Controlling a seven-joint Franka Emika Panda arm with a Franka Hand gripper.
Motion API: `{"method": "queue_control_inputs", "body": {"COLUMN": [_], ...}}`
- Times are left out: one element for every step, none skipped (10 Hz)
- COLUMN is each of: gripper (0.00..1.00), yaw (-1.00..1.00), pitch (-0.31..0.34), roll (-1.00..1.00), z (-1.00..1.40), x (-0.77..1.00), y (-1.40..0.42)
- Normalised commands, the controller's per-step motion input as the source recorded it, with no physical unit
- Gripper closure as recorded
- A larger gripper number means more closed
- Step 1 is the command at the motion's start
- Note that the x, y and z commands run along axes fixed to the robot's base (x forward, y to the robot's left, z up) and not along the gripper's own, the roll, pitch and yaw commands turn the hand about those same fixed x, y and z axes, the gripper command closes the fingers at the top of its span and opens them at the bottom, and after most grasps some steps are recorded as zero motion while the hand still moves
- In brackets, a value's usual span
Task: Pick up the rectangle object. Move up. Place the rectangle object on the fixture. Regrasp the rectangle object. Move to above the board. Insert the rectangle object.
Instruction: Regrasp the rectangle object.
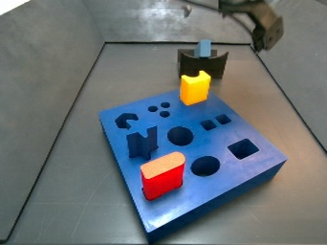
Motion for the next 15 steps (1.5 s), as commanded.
{"method": "queue_control_inputs", "body": {"gripper": [0.00, 0.00, 0.00, 0.00, 0.00, 0.00, 0.00, 0.00, 0.00, 0.00, 0.00, 0.00, 0.00, 0.00, 1.00], "yaw": [0.03, 0.01, -0.02, -0.03, -0.05, -0.05, -0.04, -0.03, -0.03, -0.01, 0.00, 0.01, 0.01, 0.01, 0.00], "pitch": [-0.195, -0.182, -0.169, -0.141, -0.105, -0.079, -0.044, -0.031, -0.023, -0.028, -0.007, -0.013, -0.013, -0.013, 0.000], "roll": [0.10, 0.10, 0.10, 0.11, 0.11, 0.11, 0.10, 0.10, 0.10, 0.09, 0.08, 0.07, 0.07, 0.07, 0.00], "z": [-1.00, -1.00, -1.00, -1.00, -0.96, -0.82, -0.63, -0.49, -0.40, -0.22, -0.17, -0.17, -0.17, -0.17, -0.83], "x": [0.07, 0.08, 0.09, 0.09, 0.10, 0.09, 0.08, 0.07, 0.07, 0.06, 0.01, 0.01, 0.01, 0.01, 0.00], "y": [0.05, 0.05, 0.05, 0.04, 0.04, 0.02, 0.02, 0.01, 0.01, 0.01, 0.00, 0.00, 0.00, 0.00, 0.00]}}
